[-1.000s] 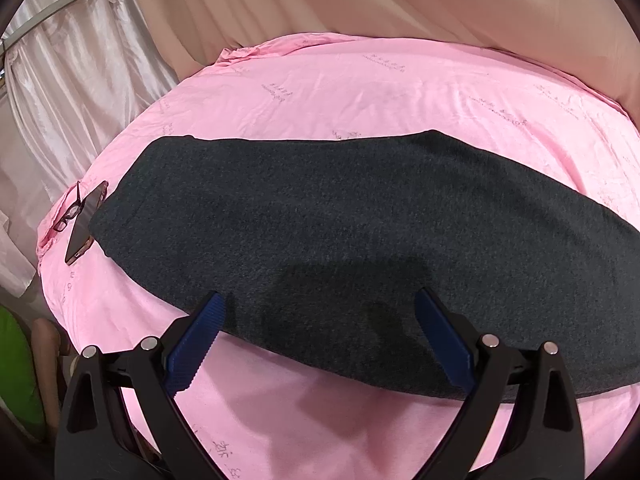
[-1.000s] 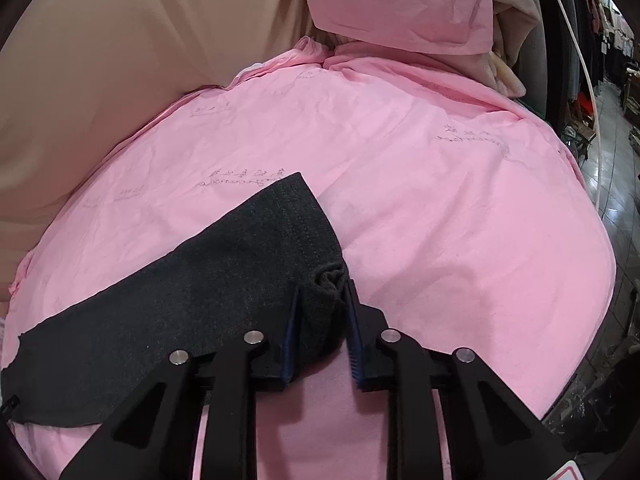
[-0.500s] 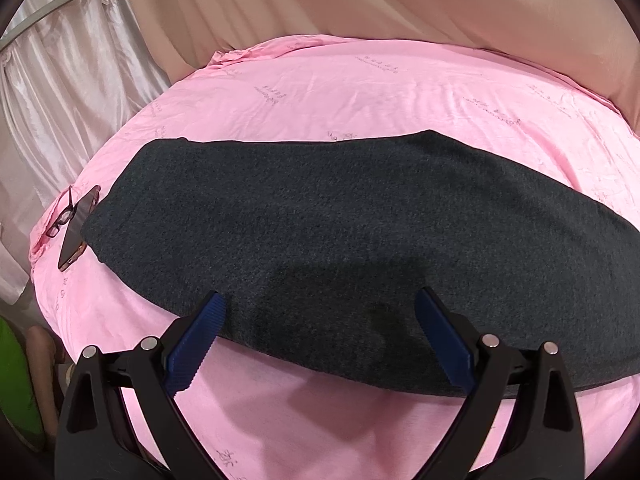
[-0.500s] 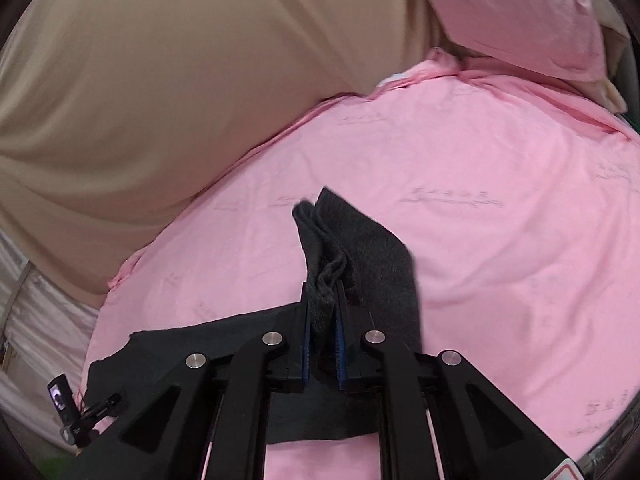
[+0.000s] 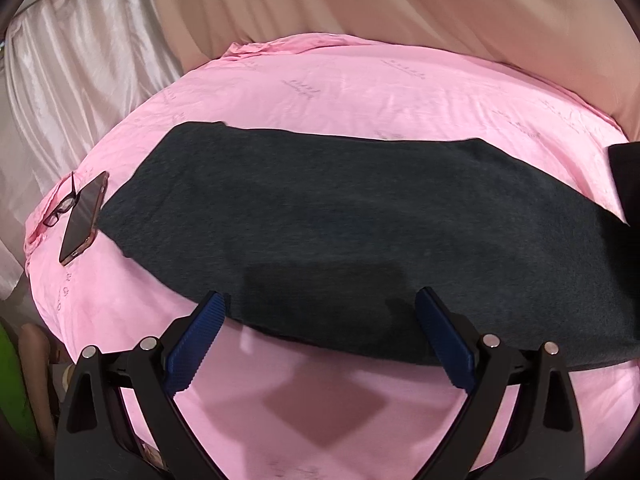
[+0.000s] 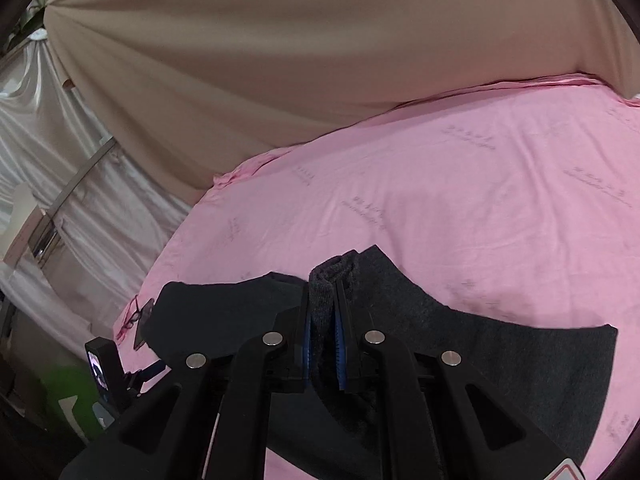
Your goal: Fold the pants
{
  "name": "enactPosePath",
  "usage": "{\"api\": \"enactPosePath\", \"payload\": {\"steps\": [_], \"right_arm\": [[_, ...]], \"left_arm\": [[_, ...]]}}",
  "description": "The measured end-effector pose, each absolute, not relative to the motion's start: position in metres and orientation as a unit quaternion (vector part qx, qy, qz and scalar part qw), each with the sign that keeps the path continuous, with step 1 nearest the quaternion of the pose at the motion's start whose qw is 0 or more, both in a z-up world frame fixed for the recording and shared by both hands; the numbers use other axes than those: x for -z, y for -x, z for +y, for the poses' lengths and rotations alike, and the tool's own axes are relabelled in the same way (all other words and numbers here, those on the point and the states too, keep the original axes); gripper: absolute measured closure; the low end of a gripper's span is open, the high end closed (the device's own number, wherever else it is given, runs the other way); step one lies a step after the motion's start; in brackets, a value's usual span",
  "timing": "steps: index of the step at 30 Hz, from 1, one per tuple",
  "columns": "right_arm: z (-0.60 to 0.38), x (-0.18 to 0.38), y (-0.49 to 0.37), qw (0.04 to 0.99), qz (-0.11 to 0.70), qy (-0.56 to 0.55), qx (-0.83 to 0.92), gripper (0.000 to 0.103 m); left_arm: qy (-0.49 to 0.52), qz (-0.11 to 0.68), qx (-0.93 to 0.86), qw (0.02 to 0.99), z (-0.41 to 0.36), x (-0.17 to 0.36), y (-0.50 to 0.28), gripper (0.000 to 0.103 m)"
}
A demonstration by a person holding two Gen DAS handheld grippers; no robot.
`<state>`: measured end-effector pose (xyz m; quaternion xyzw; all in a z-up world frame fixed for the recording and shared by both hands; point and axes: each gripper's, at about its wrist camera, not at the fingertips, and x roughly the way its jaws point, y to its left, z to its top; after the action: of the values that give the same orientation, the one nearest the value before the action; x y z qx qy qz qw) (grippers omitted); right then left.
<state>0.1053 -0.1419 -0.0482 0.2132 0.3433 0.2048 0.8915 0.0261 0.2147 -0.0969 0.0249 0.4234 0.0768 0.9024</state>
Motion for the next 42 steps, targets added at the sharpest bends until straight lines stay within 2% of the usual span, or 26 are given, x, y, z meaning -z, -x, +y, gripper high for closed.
{"api": "enactPosePath", "payload": {"steps": [15, 18, 19, 22, 23, 28, 31, 35, 37, 40, 41, 42], "right_arm": [[-0.001, 0.096, -0.110, 0.863, 0.422, -0.116, -0.252, 0.092], [0.006, 0.119, -0.109, 0.851, 0.448, -0.108, -0.253, 0.086], [0.000, 0.117, -0.103, 0.850, 0.446, -0.114, -0.257, 0.080], [-0.035, 0.092, -0.070, 0.879, 0.403, -0.110, -0.229, 0.050], [-0.053, 0.085, -0.057, 0.890, 0.390, -0.112, -0.209, 0.044], [-0.180, 0.093, 0.017, 0.907, 0.380, -0.173, -0.058, 0.039], [-0.238, 0.129, 0.050, 0.879, 0.396, -0.264, -0.029, 0.039], [-0.253, 0.172, 0.056, 0.838, 0.411, -0.348, -0.091, 0.039], [-0.246, 0.184, 0.053, 0.823, 0.411, -0.370, -0.129, 0.039], [-0.237, 0.185, 0.055, 0.840, 0.396, -0.344, -0.139, 0.041], [-0.233, 0.187, 0.054, 0.840, 0.399, -0.340, -0.139, 0.065], [-0.234, 0.190, 0.052, 0.835, 0.408, -0.340, -0.146, 0.084]], "left_arm": [[0.005, 0.422, -0.079, 0.903, 0.251, 0.097, -0.027, 0.009], [0.010, 0.426, -0.081, 0.901, 0.253, 0.098, -0.028, 0.009], [0.012, 0.428, -0.080, 0.900, 0.254, 0.098, -0.027, 0.009], [0.016, 0.425, -0.080, 0.901, 0.258, 0.096, -0.023, 0.009], [0.016, 0.423, -0.081, 0.902, 0.259, 0.095, -0.022, 0.009], [0.025, 0.406, -0.078, 0.910, 0.254, 0.082, -0.016, 0.009], [0.024, 0.404, -0.074, 0.911, 0.241, 0.078, -0.020, 0.009], [0.022, 0.418, -0.066, 0.906, 0.218, 0.080, -0.027, 0.009], [0.024, 0.424, -0.056, 0.904, 0.207, 0.079, -0.028, 0.009], [0.021, 0.428, -0.056, 0.902, 0.196, 0.078, -0.024, 0.009], [0.020, 0.430, -0.058, 0.901, 0.193, 0.078, -0.023, 0.009], [0.020, 0.433, -0.060, 0.899, 0.190, 0.079, -0.023, 0.009]]}}
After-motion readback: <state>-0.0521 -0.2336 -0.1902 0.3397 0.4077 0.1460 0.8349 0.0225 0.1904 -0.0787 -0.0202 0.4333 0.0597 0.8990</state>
